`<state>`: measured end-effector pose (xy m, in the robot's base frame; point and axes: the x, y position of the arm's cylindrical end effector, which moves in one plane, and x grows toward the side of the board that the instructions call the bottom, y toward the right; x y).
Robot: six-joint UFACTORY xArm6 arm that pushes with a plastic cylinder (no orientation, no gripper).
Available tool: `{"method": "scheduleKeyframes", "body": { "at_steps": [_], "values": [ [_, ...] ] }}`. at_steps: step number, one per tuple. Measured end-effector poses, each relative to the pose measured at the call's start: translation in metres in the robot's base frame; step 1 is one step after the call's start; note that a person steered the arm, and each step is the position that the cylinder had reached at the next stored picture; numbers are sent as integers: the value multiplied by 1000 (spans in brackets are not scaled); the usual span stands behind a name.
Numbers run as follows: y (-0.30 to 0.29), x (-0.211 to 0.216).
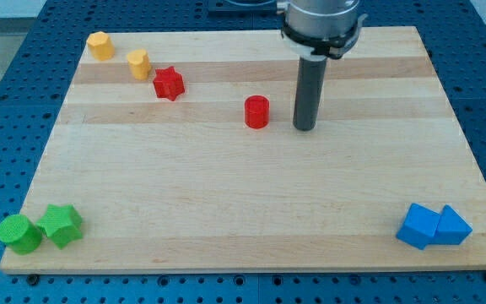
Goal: Move the red circle bottom diagonally to the red star
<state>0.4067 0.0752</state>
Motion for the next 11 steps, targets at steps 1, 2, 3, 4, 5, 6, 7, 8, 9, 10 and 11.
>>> {"method": "scheduleKeyframes", "body": {
  "at_steps": [1, 2, 3, 4, 5, 6, 7, 8, 9, 10, 11],
  "values": [
    [-40, -7],
    [-92, -7],
    [-139, -7],
    [-148, -3],
    [-147, 33],
    [-191, 53],
    [-290, 53],
    [-379, 65],
    [-379, 65],
    [-380, 93],
    [-380, 166]
  ]
}}
